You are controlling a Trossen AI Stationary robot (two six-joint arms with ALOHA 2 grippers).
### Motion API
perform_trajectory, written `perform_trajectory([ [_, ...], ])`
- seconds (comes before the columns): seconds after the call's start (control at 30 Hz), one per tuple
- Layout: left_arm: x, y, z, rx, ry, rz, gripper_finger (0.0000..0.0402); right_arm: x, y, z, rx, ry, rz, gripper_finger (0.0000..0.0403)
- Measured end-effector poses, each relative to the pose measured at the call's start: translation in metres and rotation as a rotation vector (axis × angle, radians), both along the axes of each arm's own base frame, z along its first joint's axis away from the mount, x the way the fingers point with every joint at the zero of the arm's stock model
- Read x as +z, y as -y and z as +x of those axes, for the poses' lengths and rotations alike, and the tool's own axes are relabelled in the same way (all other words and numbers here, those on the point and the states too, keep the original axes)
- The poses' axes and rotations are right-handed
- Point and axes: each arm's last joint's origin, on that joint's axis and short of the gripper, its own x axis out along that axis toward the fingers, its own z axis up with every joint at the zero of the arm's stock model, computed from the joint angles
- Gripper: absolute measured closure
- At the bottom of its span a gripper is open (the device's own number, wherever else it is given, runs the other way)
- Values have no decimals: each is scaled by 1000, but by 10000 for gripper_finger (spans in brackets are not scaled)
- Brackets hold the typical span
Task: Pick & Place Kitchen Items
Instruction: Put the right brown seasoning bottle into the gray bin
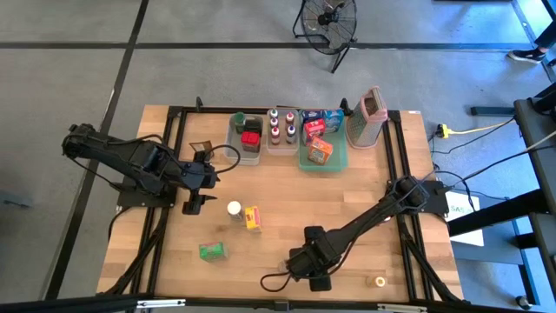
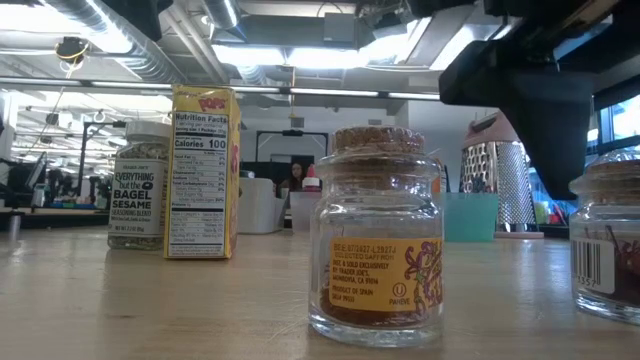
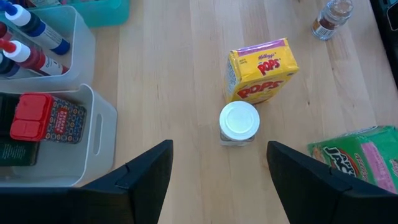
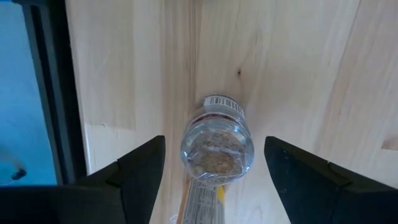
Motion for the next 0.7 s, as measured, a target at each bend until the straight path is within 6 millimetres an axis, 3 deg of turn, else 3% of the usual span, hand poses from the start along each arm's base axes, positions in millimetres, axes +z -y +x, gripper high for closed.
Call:
perform_trajectory([
  [0.7, 0, -1, 0, -7, 5, 36, 146, -7, 0, -1, 21, 7, 2, 126],
])
